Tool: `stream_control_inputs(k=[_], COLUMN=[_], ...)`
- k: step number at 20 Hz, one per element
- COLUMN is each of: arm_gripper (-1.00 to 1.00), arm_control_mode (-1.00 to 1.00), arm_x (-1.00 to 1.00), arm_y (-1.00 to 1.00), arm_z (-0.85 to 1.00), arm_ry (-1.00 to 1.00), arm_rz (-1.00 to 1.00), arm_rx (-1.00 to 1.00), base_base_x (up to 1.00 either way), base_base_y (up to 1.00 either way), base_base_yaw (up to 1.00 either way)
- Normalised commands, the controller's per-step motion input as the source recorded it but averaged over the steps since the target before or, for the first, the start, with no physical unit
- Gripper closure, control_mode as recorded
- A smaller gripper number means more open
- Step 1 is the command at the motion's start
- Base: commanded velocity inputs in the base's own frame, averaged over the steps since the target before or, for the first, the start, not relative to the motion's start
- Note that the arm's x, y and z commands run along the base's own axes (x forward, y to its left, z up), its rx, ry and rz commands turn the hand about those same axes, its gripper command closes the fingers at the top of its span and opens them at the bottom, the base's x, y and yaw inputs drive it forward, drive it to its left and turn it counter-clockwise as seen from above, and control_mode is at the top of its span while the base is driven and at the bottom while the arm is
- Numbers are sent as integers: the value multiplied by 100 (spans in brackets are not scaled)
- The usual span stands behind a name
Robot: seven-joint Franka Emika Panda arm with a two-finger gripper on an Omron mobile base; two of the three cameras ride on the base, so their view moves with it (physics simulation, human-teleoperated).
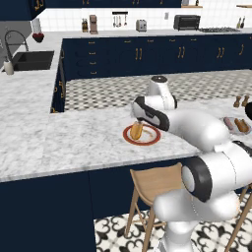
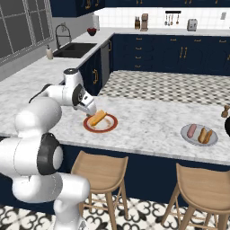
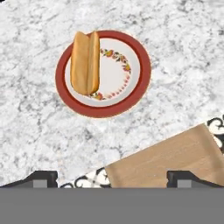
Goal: Place one bun and one sausage from the bowl on each plate.
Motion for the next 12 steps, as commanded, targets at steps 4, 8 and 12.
stream_control_inputs(k=[4,8,12], arm_gripper=[-100,-100,-100], arm_control_mode=[-100,-100,100], arm_x=[-100,-100,-75], arm_y=[-28,-21,-3], arm_z=[75,35,3], arm_ry=[22,29,15], arm_rz=[0,0,0], arm_rx=[1,0,0], base_base_x=[0,0,-25], base_base_y=[0,0,-8], base_base_yaw=[0,0,0])
